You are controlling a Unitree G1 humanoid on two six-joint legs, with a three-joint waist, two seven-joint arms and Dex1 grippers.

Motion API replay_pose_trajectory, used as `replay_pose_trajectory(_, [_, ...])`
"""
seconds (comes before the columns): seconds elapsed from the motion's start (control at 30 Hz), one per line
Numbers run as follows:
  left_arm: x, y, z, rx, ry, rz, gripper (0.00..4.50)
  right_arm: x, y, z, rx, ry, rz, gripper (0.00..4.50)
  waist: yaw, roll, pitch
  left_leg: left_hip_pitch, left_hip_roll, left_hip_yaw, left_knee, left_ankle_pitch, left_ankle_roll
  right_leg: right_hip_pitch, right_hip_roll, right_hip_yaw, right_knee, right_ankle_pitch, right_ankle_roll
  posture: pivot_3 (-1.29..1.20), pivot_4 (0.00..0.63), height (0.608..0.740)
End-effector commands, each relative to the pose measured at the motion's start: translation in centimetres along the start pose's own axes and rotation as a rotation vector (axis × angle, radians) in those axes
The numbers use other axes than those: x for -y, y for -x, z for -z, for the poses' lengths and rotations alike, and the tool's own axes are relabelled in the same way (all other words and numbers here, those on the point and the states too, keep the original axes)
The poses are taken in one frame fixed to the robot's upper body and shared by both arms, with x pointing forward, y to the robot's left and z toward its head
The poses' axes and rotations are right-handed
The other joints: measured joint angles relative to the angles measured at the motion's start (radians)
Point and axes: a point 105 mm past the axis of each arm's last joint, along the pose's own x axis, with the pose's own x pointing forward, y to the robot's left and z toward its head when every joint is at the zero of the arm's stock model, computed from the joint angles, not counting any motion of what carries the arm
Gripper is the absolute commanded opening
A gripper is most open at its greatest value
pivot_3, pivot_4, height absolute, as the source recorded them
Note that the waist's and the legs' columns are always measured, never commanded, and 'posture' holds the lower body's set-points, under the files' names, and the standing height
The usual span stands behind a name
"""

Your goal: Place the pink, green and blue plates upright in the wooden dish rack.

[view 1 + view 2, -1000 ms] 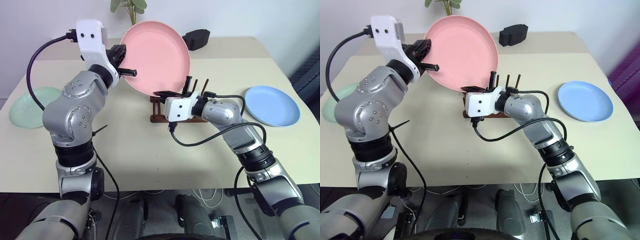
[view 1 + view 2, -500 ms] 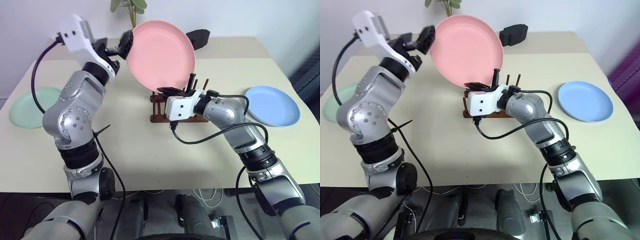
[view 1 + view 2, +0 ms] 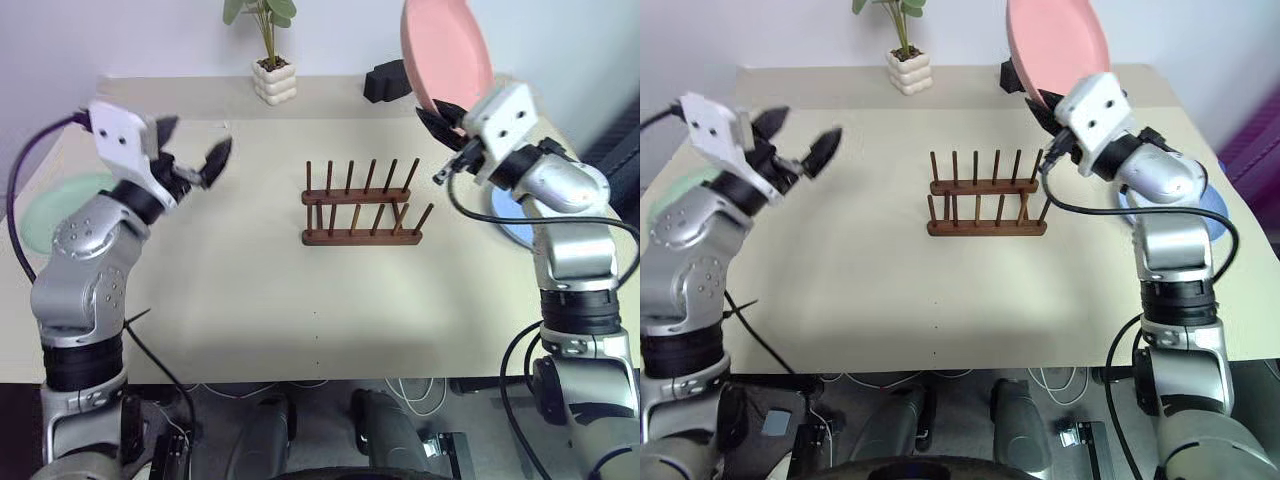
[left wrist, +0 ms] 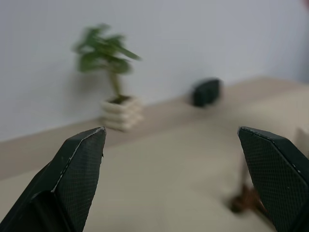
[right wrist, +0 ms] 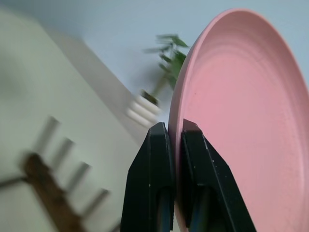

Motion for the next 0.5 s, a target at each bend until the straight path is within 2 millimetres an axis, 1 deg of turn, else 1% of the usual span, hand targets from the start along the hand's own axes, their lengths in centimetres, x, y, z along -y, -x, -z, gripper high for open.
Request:
replay_pose_trajectory(0.03, [2.9, 1.5, -0.2, 0.005, -0.029, 0.198, 4.48, 0.1, 1.7, -3.2, 0.125, -0.161, -0.058, 0.0, -0.001, 0.0, 0.0, 0.0, 0.0, -0.001, 0.0, 0.0, 0.0, 0.0, 0.0, 0.0, 0.0, 0.0, 0.0, 0.0, 0.15, 0.73])
replay_pose_trajectory(0.1, [4.0, 2.4, 0.7, -0.028, -0.011, 0.275, 4.48, 0.4, 2.1, -3.7, 0.159, -0.262, -0.057, 0.0, -0.001, 0.0, 0.0, 0.0, 0.001, -0.001, 0.0, 0.0, 0.001, 0.0, -0.001, 0.001, 0.0, -0.001, -0.002, 0.0, 0.15, 0.73])
replay_pose_trajectory(0.17, [4.7, 3.1, 1.8, -0.068, 0.0, 0.319, 4.48, 0.5, 2.4, -4.2, 0.208, -0.372, -0.056, 0.0, 0.0, 0.0, 0.0, 0.0, 0.001, -0.001, 0.0, 0.0, 0.001, 0.0, -0.001, 0.0, 0.0, -0.002, -0.003, 0.0, 0.15, 0.73])
replay_pose_trajectory(0.23, [5.2, 3.5, 2.6, -0.095, 0.014, 0.347, 4.48, 0.5, 2.7, -4.7, 0.255, -0.485, -0.064, 0.0, 0.0, 0.0, 0.0, 0.0, 0.001, -0.001, 0.0, 0.0, 0.001, 0.0, 0.0, 0.0, 0.0, -0.002, -0.004, 0.0, 0.15, 0.73])
replay_pose_trajectory(0.3, [6.0, 3.7, 3.4, -0.119, 0.029, 0.376, 4.48, 0.3, 2.9, -4.6, 0.282, -0.587, -0.068, 0.0, 0.001, 0.0, 0.0, 0.0, 0.001, 0.0, 0.0, 0.0, 0.001, 0.0, 0.0, 0.001, 0.0, -0.002, -0.004, 0.0, 0.15, 0.73])
replay_pose_trajectory(0.4, [6.9, 3.9, 4.2, -0.138, 0.044, 0.409, 4.48, 0.1, 3.2, -4.3, 0.3, -0.675, -0.069, 0.0, 0.002, 0.0, 0.0, 0.0, 0.001, 0.0, 0.001, 0.0, 0.001, 0.0, -0.001, 0.001, 0.0, -0.002, -0.004, 0.0, 0.15, 0.73])
replay_pose_trajectory(0.5, [7.4, 3.7, 4.4, -0.138, 0.051, 0.416, 4.48, 0.0, 3.4, -4.1, 0.301, -0.725, -0.072, 0.0, 0.002, 0.001, 0.0, 0.0, 0.001, 0.0, 0.001, 0.0, 0.001, 0.0, -0.001, 0.001, 0.0, -0.002, -0.004, 0.0, 0.15, 0.73])
